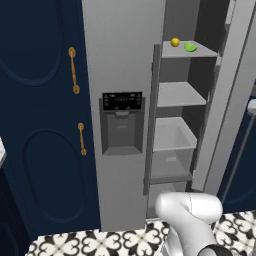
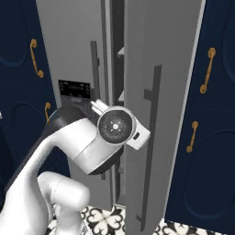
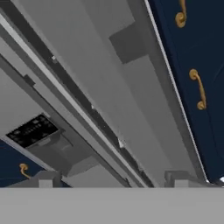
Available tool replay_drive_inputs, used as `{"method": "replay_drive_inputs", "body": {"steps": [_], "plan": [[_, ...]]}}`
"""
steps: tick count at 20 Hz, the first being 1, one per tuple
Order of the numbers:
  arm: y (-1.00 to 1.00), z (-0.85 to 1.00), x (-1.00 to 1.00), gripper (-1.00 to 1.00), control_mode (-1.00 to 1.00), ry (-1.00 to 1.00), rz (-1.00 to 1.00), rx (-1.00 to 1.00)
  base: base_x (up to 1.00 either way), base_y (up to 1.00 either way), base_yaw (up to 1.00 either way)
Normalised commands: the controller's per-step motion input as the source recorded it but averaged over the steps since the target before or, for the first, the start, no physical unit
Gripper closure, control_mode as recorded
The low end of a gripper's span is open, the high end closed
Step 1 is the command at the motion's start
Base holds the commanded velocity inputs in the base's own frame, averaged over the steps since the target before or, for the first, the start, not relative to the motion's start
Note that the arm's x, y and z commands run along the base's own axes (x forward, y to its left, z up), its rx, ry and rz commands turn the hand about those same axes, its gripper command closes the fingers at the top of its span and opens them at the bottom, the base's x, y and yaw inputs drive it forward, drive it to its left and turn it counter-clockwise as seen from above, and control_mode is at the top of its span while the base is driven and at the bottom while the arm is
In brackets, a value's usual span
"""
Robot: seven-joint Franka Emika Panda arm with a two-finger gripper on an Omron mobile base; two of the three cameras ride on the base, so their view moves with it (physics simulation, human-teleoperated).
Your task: Grab a lemon wedge from the fridge and one ice cube from the ice bowl, and put them in the glass of lemonade.
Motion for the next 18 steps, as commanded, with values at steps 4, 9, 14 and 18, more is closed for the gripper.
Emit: {"method": "replay_drive_inputs", "body": {"steps": [4,9,14,18], "plan": [[1.0,0.8,0.05,-1.0,-1.0,0.13,-0.01,-0.33,0.0,0.0,0.0],[0.9,-0.17,0.84,-1.0,-1.0,0.43,-0.12,-0.49,0.0,0.0,0.0],[0.35,-0.78,1.0,-1.0,-1.0,0.41,-0.17,-0.48,0.0,0.0,0.0],[-0.07,-0.39,1.0,-1.0,-1.0,0.48,-0.14,-0.36,0.0,0.0,0.0]]}}
